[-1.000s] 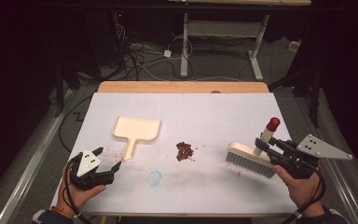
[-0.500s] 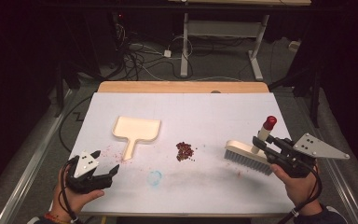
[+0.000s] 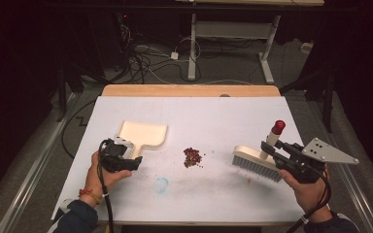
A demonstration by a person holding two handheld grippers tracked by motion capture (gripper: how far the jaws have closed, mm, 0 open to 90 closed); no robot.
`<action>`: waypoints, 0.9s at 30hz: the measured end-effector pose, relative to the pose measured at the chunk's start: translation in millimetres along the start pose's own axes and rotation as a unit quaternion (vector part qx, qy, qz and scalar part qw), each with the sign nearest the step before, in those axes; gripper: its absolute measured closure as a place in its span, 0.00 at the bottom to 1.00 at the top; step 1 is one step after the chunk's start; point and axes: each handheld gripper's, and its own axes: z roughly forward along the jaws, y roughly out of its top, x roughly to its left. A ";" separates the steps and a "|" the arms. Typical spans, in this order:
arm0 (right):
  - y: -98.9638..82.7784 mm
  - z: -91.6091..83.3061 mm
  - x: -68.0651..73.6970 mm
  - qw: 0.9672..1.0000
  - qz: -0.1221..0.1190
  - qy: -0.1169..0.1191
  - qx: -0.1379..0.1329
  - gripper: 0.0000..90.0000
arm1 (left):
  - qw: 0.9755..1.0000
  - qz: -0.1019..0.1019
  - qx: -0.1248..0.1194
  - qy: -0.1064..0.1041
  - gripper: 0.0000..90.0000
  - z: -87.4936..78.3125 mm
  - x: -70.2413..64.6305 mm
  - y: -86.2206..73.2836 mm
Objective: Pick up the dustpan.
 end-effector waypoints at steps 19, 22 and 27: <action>-1.2 4.6 5.9 1.000 -0.009 0.007 0.017 0.77 | 0.999 -0.040 0.025 -0.001 0.71 20.6 13.7 14.1; -1.6 4.9 4.6 1.000 -0.009 0.003 0.017 0.77 | 0.999 -0.033 0.028 0.001 0.71 18.1 14.9 14.2; -2.6 5.0 3.0 1.000 -0.007 0.001 0.017 0.77 | 0.999 -0.029 0.025 -0.012 0.71 5.9 17.0 14.9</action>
